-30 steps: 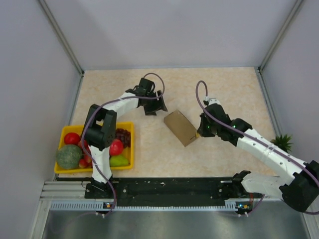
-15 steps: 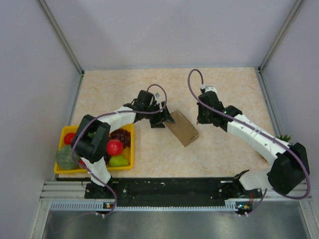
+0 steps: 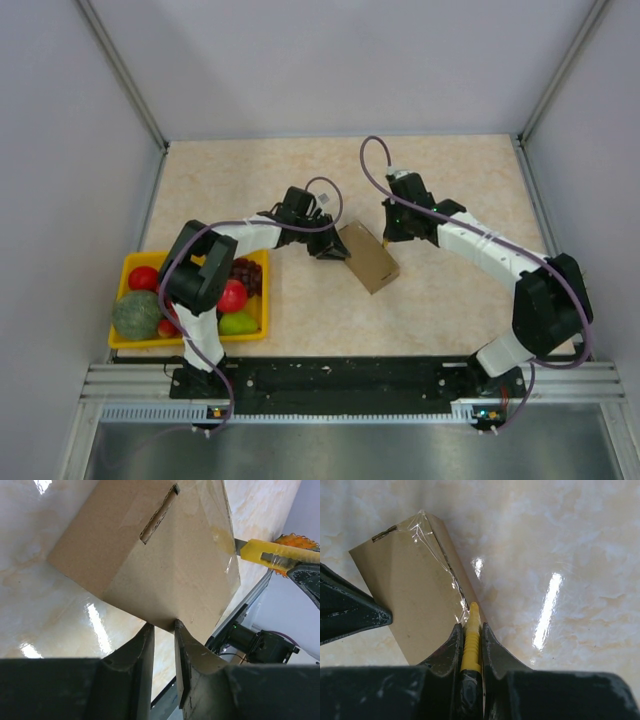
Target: Unpack the express box
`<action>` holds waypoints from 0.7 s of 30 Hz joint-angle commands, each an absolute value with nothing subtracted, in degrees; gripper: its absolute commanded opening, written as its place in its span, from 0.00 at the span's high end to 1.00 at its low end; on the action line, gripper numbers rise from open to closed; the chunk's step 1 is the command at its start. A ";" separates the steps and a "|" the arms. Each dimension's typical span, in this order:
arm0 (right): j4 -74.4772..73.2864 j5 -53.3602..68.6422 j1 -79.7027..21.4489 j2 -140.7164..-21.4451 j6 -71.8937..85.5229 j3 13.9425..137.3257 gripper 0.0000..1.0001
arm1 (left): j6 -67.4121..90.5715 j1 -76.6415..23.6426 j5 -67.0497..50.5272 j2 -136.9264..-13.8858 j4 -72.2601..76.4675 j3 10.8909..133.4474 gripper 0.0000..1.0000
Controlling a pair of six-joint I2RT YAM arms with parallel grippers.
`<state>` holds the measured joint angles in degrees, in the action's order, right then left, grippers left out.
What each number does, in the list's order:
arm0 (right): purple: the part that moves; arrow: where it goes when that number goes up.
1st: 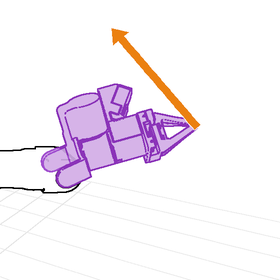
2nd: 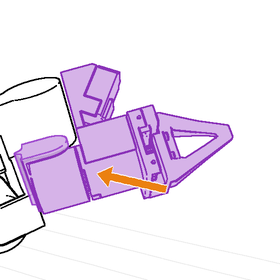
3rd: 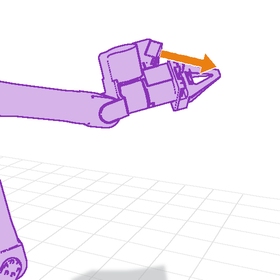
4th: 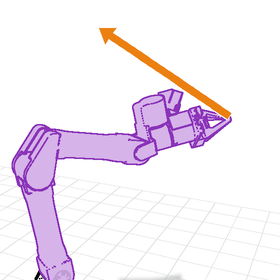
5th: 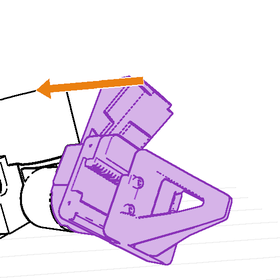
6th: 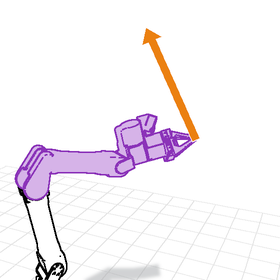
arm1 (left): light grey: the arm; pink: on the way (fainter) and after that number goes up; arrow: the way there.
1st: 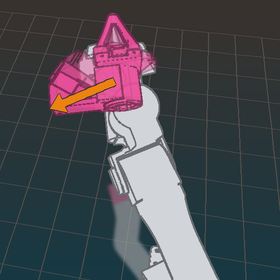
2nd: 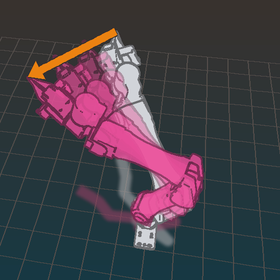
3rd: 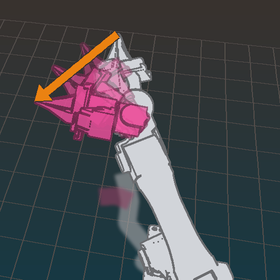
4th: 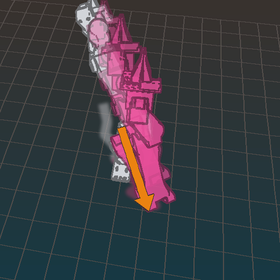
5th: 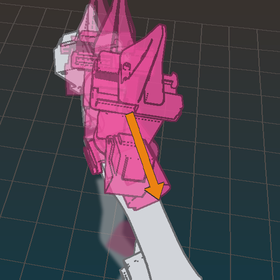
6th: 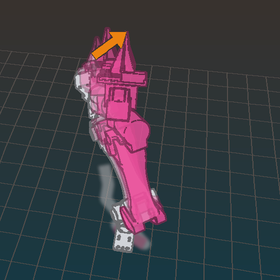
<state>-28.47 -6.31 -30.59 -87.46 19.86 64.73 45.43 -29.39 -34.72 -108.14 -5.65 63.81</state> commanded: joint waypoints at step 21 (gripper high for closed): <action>-26.54 14.50 -30.06 -80.51 22.67 70.40 1.00 | 44.65 -21.01 -44.30 -108.90 10.81 47.03 0.85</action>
<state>-29.58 7.05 -29.82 -83.90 19.79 66.96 46.39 -21.80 -49.52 -107.83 12.10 50.50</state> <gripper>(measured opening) 0.091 0.149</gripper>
